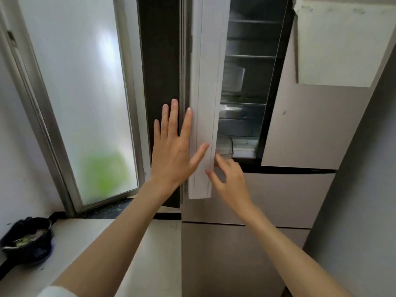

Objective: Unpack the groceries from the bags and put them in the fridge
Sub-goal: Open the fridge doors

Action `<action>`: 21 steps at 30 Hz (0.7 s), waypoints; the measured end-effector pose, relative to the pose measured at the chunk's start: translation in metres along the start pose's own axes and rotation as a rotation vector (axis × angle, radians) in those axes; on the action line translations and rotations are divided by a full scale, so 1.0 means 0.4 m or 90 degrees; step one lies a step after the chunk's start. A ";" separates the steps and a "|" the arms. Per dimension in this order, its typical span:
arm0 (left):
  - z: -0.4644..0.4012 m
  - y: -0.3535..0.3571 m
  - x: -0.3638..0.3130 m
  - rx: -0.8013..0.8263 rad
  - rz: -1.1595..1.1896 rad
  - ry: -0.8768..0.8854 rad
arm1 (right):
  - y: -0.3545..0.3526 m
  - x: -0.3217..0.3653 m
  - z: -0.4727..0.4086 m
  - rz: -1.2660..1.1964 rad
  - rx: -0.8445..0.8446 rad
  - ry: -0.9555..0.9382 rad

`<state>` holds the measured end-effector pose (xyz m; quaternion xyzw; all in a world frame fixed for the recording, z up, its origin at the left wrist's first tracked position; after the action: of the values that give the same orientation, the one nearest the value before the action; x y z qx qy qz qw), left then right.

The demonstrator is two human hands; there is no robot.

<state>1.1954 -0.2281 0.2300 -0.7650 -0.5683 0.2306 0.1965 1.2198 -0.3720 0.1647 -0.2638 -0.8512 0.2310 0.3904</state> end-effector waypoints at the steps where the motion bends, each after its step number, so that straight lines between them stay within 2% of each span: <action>1: 0.003 -0.006 0.016 0.000 0.009 -0.020 | 0.006 0.017 -0.002 0.081 -0.022 -0.062; 3: 0.007 -0.017 0.050 -0.003 0.027 -0.053 | 0.021 0.043 -0.012 0.188 -0.032 -0.161; 8: 0.034 -0.028 0.140 0.011 0.072 -0.109 | 0.056 0.085 -0.038 0.293 0.065 -0.346; 14: 0.074 -0.050 0.220 -0.037 0.109 -0.167 | 0.105 0.094 -0.071 0.282 0.107 -0.274; 21: 0.115 -0.019 0.303 -0.059 0.094 -0.165 | 0.181 0.125 -0.081 0.290 0.189 -0.314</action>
<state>1.1930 -0.1079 0.1809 -0.7768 -0.5414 0.3143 0.0686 1.2370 -0.2800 0.1675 -0.3235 -0.7964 0.4897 0.1456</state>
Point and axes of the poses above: each hand's wrist, its own z-axis away from the middle knuckle, its own y-axis out of the palm, x = y × z, the point moved 3 cm from there along -z, towards the middle knuckle, and after that the axes turned 3 degrees about z, right-handed, at the moved point
